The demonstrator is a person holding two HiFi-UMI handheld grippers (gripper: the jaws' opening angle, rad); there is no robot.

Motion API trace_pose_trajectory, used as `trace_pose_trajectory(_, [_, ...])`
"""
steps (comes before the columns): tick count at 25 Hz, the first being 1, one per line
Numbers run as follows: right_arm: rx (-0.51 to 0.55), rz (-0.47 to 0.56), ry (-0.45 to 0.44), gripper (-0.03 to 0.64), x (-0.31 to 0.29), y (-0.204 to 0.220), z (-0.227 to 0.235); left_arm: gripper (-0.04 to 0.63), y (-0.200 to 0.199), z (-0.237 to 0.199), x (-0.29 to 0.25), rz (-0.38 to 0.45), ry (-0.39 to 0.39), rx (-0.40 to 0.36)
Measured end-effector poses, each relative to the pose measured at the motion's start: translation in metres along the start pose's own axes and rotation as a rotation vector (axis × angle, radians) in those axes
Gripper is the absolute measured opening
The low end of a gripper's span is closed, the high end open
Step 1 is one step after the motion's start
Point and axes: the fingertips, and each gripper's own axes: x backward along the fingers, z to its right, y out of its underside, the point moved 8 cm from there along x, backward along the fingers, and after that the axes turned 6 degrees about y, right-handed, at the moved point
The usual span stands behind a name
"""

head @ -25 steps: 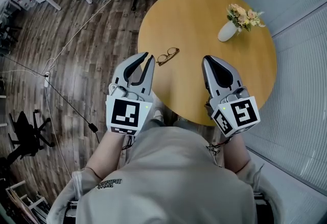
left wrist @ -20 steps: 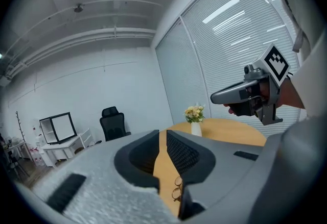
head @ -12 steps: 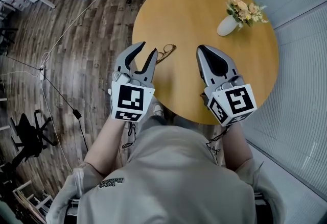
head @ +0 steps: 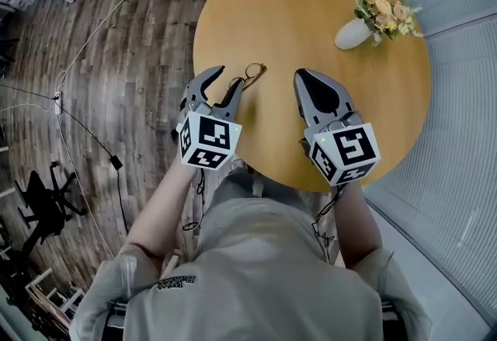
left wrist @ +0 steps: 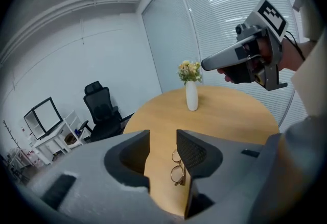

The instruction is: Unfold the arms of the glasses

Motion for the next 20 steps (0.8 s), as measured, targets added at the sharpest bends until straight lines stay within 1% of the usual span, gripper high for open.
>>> trace_pose_trajectory(6, [-0.010, -0.070, -0.001, 0.031, -0.026, 0.030, 0.006, 0.155, 0.031, 0.005, -0.041, -0.076, 0.054, 0.006])
trace_pose_trajectory(12, [-0.030, -0.111, -0.005, 0.031, -0.036, 0.054, 0.010, 0.155, 0.070, 0.019, -0.086, -0.197, 0.099, -0.002])
trace_pose_trajectory(15, [-0.036, -0.132, -0.006, 0.031, -0.039, 0.066, 0.013, 0.155, 0.085, 0.024, -0.105, -0.253, 0.112, -0.014])
trace_pose_trajectory(20, [-0.054, -0.161, 0.001, 0.031, -0.041, 0.083, 0.017, 0.155, 0.105, 0.027, -0.130, -0.332, 0.114, -0.060])
